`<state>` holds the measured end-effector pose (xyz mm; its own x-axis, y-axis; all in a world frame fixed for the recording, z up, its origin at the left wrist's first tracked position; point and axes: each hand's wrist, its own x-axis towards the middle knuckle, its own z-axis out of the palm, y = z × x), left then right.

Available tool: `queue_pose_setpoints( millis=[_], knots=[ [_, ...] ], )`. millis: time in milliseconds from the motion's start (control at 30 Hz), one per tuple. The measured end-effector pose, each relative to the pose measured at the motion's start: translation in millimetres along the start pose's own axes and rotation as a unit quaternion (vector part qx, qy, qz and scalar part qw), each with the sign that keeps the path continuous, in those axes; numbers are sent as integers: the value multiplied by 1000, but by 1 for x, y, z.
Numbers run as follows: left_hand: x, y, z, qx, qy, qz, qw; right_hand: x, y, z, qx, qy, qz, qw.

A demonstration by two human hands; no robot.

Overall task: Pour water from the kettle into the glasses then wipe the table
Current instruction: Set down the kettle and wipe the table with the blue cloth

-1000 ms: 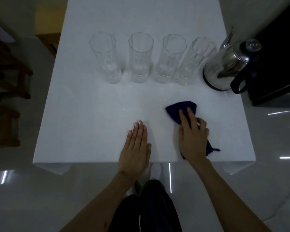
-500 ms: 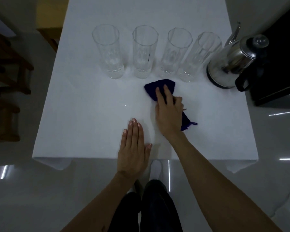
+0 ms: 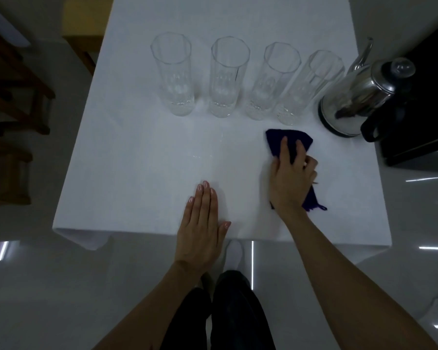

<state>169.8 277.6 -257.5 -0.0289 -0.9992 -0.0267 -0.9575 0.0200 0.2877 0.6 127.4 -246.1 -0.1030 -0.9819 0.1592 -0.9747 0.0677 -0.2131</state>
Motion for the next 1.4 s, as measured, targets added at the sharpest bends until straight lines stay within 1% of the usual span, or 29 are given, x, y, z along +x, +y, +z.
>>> queue_pose_setpoints(
  millis=[67, 133, 200, 267, 333, 367, 400, 467, 500, 533, 567, 600, 733, 967, 1167, 1233, 1400],
  knots=[
    [-1, -3, 0, 3, 4, 14, 1000, 2, -31, 6, 12, -11, -14, 1000],
    [-2, -5, -1, 13, 3, 12, 1000, -5, -55, 10, 29, -31, -61, 997],
    [-5, -10, -5, 22, -1, -20, 1000, -13, -64, 12, 48, -45, -121, 990],
    [-7, -19, -12, 24, 3, -64, 998, -19, -58, 9, 68, -47, -190, 978],
    [-4, -35, -24, 24, 25, -100, 994, -19, -41, 4, 76, -23, -249, 965],
    [0, -44, -31, 22, 40, -113, 993, -19, -32, 1, 76, -2, -240, 968],
    [6, -56, -37, 15, 53, -126, 990, -19, -23, -1, 75, 22, -195, 978],
    [20, -82, -47, -9, 72, -162, 984, -22, -10, -3, 79, 68, -37, 994],
    [26, -96, -50, -14, 77, -181, 980, -24, -6, -2, 78, 81, 39, 993],
    [31, -110, -53, -12, 80, -196, 977, -25, -6, 0, 72, 86, 91, 990],
    [34, -123, -55, -6, 80, -206, 975, -25, -8, 2, 61, 84, 118, 988],
    [35, -134, -55, 0, 76, -210, 975, -24, -12, 5, 52, 77, 128, 987],
    [33, -157, -51, -7, 61, -221, 973, -19, -50, 13, 43, 55, 132, 989],
    [31, -157, -50, -27, 78, -224, 971, -20, -112, 29, 64, 40, 78, 994],
    [31, -157, -51, -50, 88, -224, 969, -24, -143, 37, 51, 15, 13, 998],
    [31, -156, -52, -49, 95, -224, 969, -25, -150, 38, 49, 18, -10, 999],
    [31, -156, -54, -53, 96, -224, 968, -28, -162, 39, 78, 4, -83, 993]
  ],
)
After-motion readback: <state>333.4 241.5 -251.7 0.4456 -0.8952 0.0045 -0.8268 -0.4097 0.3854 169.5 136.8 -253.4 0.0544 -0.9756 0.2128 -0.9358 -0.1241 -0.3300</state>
